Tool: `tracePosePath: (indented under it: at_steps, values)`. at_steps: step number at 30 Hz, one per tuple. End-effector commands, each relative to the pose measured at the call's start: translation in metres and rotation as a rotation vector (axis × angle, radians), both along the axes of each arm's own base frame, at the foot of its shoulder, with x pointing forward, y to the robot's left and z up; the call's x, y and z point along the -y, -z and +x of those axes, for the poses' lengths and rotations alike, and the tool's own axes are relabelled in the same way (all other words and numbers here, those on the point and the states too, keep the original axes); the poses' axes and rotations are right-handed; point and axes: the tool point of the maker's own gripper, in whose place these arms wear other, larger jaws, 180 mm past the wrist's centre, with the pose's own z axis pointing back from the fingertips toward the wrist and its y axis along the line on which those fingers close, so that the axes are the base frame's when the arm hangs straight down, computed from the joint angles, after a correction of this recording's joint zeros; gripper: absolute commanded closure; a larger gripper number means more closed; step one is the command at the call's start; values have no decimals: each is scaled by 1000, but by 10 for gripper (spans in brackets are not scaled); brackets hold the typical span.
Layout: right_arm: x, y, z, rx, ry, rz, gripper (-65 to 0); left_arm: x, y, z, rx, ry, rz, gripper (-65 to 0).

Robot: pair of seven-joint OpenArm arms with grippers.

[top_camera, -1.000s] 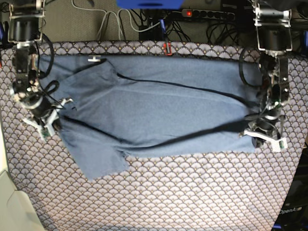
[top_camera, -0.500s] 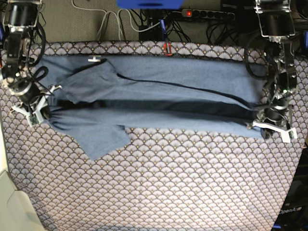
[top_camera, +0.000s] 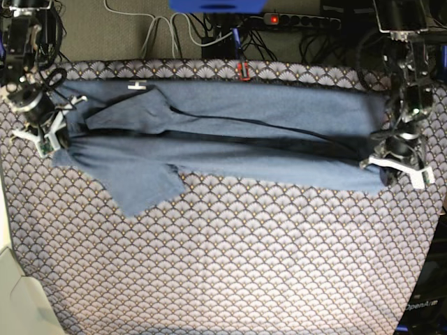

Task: Fold the T-shirt properly
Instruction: 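Lift the hem and fold it toward the collar with both grippers, then release the hem with the right gripper and regrasp the strip's end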

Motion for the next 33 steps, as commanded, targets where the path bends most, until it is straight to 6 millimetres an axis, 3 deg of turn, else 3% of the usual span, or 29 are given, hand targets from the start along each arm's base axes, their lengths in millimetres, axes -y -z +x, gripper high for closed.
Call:
tracePosePath:
  at_steps: [1, 12, 27, 29, 33]
  values:
    - [6, -13, 5, 43, 0, -15, 0, -9, -17, 5, 49, -9, 31, -6]
    - [1, -1, -22, -13, -18, -19, 0, -9, 3, -17, -14, -5, 36, -6]
    - [3, 7, -34, -52, -17, -27, 0, -9, 18, -30, -60, -4, 39, -10]
    - [5, 10, -37, -75, -11, -38, 0, -10, 19, -31, -63, -7, 39, -38]
    - [10, 19, -43, -143, 8, -67, 0, -14, 27, -35, -86, -23, 34, -176]
